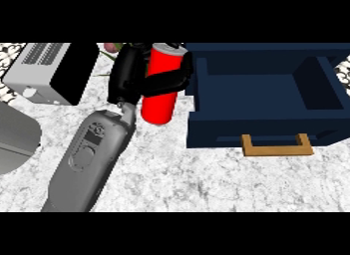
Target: Pick up the can, place it into the drawer and close the drawer
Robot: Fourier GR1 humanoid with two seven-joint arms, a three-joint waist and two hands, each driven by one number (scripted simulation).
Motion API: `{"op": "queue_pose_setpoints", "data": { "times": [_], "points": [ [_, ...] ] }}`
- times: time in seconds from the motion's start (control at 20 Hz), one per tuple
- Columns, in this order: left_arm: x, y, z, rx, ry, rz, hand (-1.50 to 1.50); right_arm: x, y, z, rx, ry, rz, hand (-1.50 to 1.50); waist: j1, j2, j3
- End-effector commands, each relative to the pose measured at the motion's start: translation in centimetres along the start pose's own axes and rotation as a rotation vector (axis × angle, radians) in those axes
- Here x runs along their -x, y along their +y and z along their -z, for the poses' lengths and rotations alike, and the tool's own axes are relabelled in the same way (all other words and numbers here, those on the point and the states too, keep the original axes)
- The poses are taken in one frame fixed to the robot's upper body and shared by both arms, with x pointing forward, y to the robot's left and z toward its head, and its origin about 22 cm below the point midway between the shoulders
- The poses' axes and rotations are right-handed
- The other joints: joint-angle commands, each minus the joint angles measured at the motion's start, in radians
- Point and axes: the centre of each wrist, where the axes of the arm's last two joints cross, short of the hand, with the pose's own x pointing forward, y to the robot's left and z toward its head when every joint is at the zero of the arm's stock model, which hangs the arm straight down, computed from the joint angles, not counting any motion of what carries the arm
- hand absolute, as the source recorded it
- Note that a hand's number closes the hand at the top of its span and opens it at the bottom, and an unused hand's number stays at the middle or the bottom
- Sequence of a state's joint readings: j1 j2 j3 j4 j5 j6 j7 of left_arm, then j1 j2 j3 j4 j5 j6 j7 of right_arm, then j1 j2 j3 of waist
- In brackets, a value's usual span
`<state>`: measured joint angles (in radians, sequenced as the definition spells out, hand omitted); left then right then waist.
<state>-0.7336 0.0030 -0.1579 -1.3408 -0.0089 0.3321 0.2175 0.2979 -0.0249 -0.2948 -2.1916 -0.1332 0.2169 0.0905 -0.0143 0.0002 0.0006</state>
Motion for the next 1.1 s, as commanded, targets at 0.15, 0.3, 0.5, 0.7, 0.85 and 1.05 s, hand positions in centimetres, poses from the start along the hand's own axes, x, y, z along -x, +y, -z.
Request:
{"op": "queue_pose_setpoints", "data": {
  "times": [0.15, 0.3, 0.5, 0.7, 0.85, 1.05],
  "points": [
    [-4.0, -4.2, 3.7, 0.005, -0.020, 0.010, 1.50, 1.0, -0.8, -0.5, -0.003, -0.006, 0.015, -1.50, -0.012, 0.002, 0.000],
    [-6.1, -5.6, 4.8, 0.041, 0.004, 0.033, 1.50, 0.3, 1.7, 1.0, -0.027, 0.006, -0.006, -1.50, -0.006, 0.004, 0.000],
    [-6.4, -6.3, 6.1, 0.042, -0.006, 0.029, 1.50, -1.1, 0.5, 1.1, -0.005, 0.006, -0.004, -1.50, -0.007, 0.003, 0.000],
    [-8.5, -8.8, 6.1, 0.042, 0.006, 0.053, 1.50, -0.4, 1.0, 0.5, 0.001, 0.010, -0.005, -1.50, -0.010, 0.002, 0.000],
    [-8.3, -8.9, 7.9, 0.024, 0.015, 0.063, 1.50, 0.6, 0.7, 1.5, -0.008, 0.000, -0.004, -1.50, -0.021, 0.007, 0.001],
    [-9.3, -9.9, 8.9, 0.019, 0.021, 0.090, 1.50, -0.5, 1.5, 1.0, -0.040, -0.003, 0.002, -1.50, -0.038, 0.010, 0.001]
  ]
}}
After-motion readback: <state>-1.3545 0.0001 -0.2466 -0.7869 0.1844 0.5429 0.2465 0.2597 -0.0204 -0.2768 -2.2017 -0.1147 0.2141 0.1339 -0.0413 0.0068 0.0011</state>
